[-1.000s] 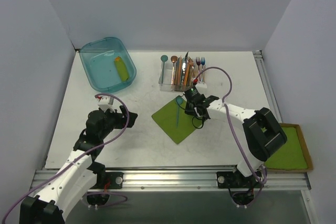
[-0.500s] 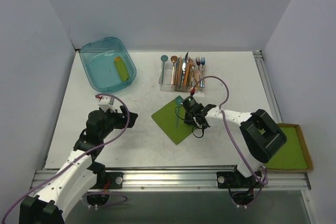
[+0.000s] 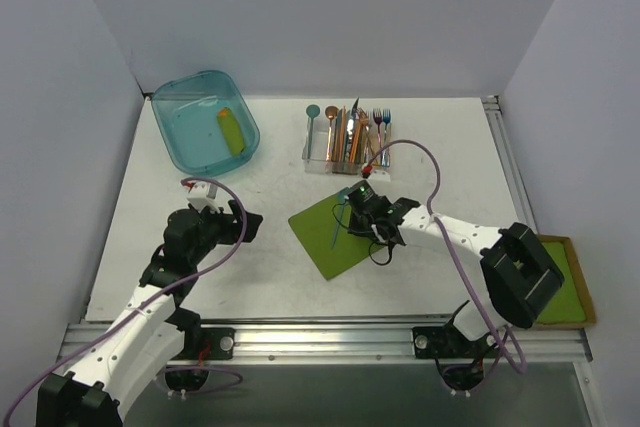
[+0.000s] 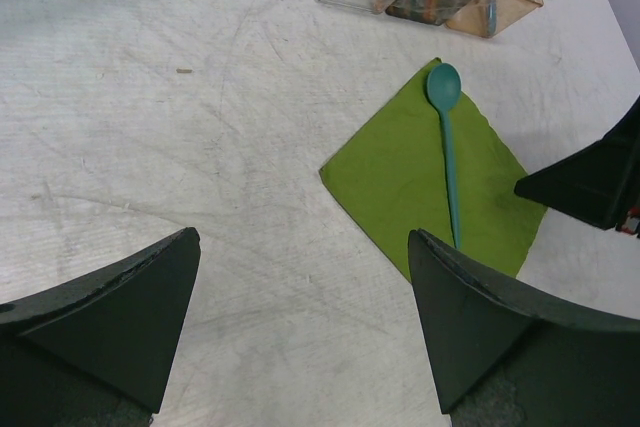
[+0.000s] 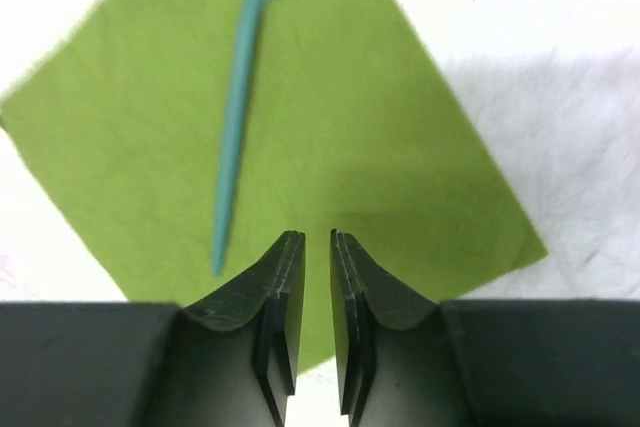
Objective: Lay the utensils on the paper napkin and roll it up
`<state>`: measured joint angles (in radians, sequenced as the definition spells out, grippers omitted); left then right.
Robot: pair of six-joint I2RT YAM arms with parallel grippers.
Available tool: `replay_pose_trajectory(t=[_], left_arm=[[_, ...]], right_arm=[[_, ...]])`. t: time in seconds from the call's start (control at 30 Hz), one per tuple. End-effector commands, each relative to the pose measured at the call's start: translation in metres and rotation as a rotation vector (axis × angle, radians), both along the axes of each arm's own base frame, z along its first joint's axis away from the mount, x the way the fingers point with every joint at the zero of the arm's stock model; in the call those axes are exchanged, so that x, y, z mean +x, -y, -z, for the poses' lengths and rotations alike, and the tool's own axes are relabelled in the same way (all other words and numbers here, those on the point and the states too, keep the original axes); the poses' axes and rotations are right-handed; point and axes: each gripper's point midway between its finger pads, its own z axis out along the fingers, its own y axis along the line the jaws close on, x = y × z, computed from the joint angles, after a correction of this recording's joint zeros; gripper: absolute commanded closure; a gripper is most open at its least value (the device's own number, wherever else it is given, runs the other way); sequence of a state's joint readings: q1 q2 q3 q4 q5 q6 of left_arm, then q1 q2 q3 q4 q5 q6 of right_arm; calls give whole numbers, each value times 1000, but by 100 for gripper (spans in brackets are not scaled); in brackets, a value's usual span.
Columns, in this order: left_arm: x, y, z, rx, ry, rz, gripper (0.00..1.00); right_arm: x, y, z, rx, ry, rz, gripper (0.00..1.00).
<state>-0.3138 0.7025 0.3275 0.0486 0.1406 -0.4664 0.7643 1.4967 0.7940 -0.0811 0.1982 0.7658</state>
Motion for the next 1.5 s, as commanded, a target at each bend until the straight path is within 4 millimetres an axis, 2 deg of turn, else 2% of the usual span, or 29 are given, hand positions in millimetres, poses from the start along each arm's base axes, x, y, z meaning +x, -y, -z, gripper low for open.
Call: replay_pose_trajectory(t=[0.0,0.07,0.1,0.2,0.23,0.3,0.33,0.37,0.57,0.73,0.77,0.8,0.87,0.9,0.97,1.03,1.07,1.13,1.2,1.47], left_arm=[[8,3,-28,-11,80,2,6],[8,2,-29,-11,82,1,6],[8,2,-28,-11,80,1,6],[8,3,-29,-10,82,2,6],[8,3,-28,-9,81,1,6],[8,3,-28,-9,79,3,6],[8,3,-28,-9,81,1,6],[8,3,-28,-9,81,3,6],[8,3,-29,-8,83,3,6],[8,3,-28,-4,81,1,6],[8,4,-28,-5,81,4,6],[7,4,-28,-5,81,4,6],[8,4,-29,-6,84,4,6],[8,3,-28,-5,83,2,6],[8,3,-29,-6,86,2,6],[8,4,-28,-5,83,2,6],[8,4,-29,-5,84,5,6],[8,4,-28,-5,83,4,6],[8,4,-28,-4,85,4,6],[8,4,-27,-4,83,2,6]], right_arm=[[37,6,-46,-12,104,43,80],[52,8,-59,-26,131,29,80],[66,5,-74,-19,165,29,80],[97,13,-90,-50,208,21,80],[114,16,-106,-47,243,38,80],[132,18,-106,-88,249,16,80],[145,15,-120,-83,279,13,80],[155,18,-113,-101,265,16,80],[207,25,-112,-177,287,-5,80],[238,37,-102,-273,290,-31,79],[242,39,-93,-287,277,-40,79],[250,39,-96,-285,290,-43,79],[258,44,-84,-296,272,-63,78],[265,48,-85,-290,280,-54,78],[271,49,-73,-289,260,-72,77],[280,52,-72,-290,265,-65,77],[282,52,-65,-293,253,-74,77],[289,54,-64,-286,257,-72,76],[293,52,-56,-274,246,-85,76],[297,46,-41,-228,235,-117,76]])
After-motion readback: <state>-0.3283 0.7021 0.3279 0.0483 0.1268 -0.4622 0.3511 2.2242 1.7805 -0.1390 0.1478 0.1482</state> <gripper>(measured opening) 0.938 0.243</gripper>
